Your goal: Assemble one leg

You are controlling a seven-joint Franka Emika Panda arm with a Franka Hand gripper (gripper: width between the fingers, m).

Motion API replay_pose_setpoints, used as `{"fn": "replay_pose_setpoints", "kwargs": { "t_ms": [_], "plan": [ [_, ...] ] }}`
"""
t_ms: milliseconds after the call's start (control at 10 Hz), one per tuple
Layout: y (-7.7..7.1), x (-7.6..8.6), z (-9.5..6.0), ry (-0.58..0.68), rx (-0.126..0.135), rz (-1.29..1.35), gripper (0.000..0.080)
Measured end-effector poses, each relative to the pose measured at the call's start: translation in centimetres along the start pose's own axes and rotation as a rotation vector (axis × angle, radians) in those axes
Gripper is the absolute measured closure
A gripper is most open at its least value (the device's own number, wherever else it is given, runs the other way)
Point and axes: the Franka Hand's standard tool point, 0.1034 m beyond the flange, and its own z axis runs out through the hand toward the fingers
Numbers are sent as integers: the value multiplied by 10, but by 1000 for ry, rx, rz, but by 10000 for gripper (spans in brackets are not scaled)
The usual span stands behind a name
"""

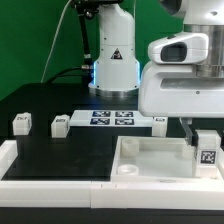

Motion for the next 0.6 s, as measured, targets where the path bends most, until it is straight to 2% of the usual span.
{"fn": "replay_pose_setpoints", "kwargs": {
  "t_ms": [300,500,600],
  "plan": [
    [6,2,-1,17,-22,352,499],
    [16,2,-2,29,-68,485,491],
    [18,1,-2,32,-82,525,489]
  ]
}}
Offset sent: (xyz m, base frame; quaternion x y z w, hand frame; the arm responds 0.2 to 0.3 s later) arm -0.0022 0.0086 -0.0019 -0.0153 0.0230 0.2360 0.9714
